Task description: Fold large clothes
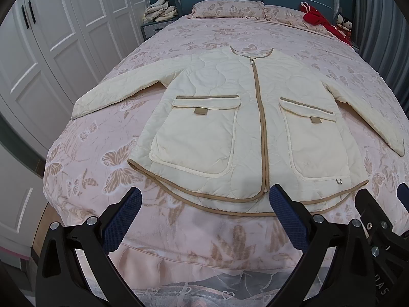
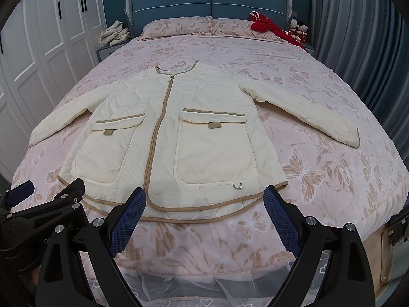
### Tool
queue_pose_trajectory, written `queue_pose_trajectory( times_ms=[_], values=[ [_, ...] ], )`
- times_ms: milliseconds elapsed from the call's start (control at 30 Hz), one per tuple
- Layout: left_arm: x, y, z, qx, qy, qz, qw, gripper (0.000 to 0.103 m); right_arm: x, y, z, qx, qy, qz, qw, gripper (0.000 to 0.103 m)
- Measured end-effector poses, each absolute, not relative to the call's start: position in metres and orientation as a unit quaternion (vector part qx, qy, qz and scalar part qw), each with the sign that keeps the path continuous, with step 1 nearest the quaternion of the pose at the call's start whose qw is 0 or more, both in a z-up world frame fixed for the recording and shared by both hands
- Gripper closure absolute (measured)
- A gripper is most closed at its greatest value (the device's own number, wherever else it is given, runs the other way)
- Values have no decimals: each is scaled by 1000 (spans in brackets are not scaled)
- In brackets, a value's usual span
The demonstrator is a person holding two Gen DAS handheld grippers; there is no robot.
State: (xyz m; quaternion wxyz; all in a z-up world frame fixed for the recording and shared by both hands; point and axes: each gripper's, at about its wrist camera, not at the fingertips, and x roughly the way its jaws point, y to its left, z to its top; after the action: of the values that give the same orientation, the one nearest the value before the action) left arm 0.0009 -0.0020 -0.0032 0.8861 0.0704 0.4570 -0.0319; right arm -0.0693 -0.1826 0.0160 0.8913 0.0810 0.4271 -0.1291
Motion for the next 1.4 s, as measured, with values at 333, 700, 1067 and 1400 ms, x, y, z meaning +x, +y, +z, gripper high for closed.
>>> queue_pose_trajectory(
  times_ms=[333,700,1067,1400],
  values=[
    [2,-2,-3,70,457,-32,886,6,-69,-182,17,81,427,-129,891,12],
    [3,-1,-4,70,459,-31,885,6,-69,-182,16,81,428,-129,891,12],
    [14,-2,-11,70,468,-34,880,6,-54,-187,6,85,442,-126,884,12],
    [44,-8,-27,74,484,-21,872,5,-27,-229,-14,108,453,-144,873,12]
  ],
)
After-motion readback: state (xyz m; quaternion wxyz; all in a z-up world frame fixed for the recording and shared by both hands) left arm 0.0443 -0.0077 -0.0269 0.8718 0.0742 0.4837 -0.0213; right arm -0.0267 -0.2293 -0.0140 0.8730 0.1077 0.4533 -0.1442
